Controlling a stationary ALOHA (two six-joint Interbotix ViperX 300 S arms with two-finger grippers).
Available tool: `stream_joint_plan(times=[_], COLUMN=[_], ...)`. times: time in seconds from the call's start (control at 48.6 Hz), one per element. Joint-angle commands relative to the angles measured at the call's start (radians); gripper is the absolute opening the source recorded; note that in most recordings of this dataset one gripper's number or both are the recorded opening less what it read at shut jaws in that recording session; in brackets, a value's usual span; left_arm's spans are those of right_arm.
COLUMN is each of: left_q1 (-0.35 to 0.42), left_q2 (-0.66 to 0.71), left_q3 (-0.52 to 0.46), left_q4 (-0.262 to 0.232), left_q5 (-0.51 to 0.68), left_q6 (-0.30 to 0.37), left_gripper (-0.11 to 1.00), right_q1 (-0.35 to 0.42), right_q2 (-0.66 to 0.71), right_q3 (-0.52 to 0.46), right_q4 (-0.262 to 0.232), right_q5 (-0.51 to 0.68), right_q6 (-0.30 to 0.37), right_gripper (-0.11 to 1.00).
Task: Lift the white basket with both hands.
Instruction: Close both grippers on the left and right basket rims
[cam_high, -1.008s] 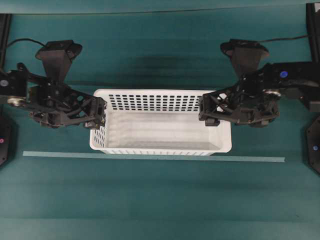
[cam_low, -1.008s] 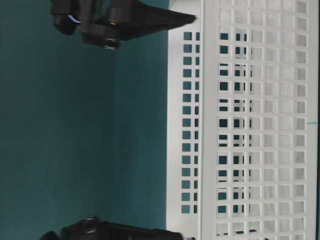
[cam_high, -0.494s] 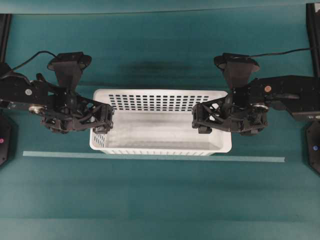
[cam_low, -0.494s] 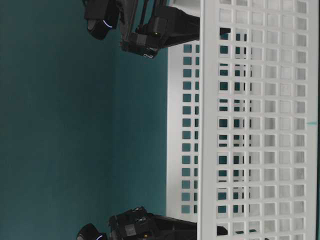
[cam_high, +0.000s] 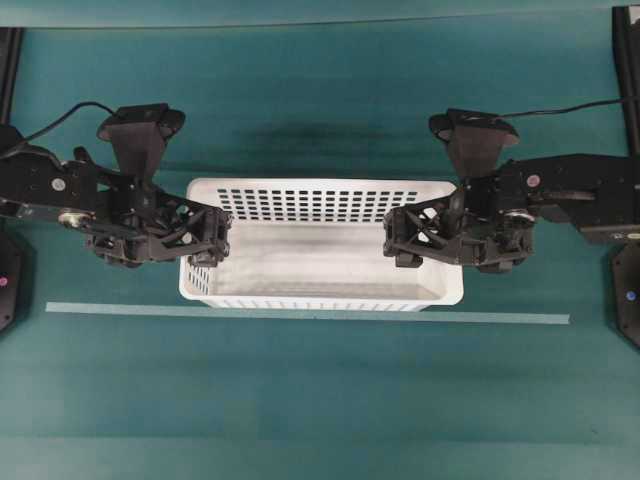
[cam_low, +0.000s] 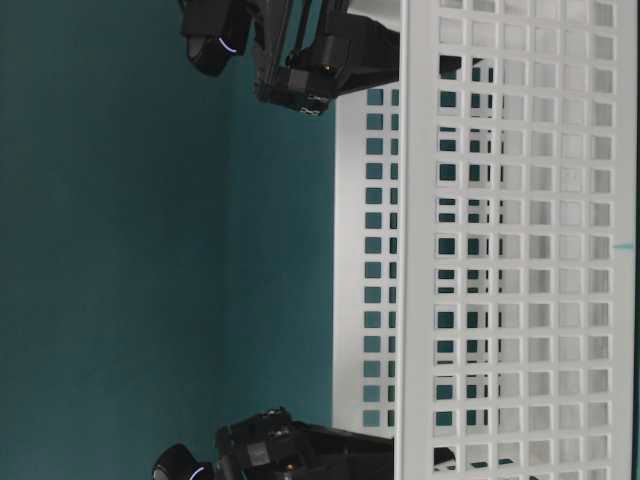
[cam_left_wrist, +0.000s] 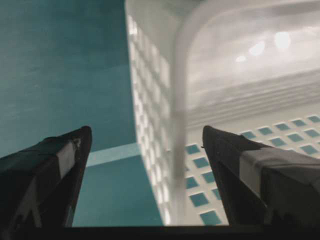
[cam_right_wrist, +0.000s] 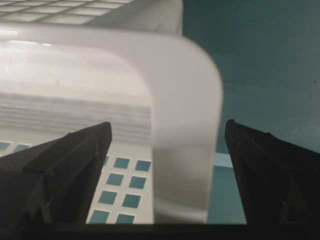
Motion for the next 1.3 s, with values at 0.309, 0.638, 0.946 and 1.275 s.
stream_joint_plan(times=[0.309,0.638,0.946,1.275], left_q1=[-0.003,-0.011,-0.011,-0.015], left_q2=[0.028,0.035,0.037,0.032], left_q3=[-0.012,-0.012,-0.014,-0.025], left_q4=[0.005,0.002,0.002,0.005], left_q5=[-0.018,-0.02,-0.02,-0.015], left_q6=[-0.005,-0.006,-0.006,0.002], left_gripper=[0.31,0.01,0.01,0.01], right_q1=[0.005,0.003,-0.003,-0.003], right_q2=[0.034,0.035,0.034,0.029], right_q3=[0.008,0.009,0.011,0.006], right_q4=[0.003,0.003,-0.002,-0.003], right_q5=[-0.003,-0.005,-0.012,-0.006], right_q6=[0.057,0.071,0.061,0.037], right_gripper=[0.46,0.2,0.2,0.2])
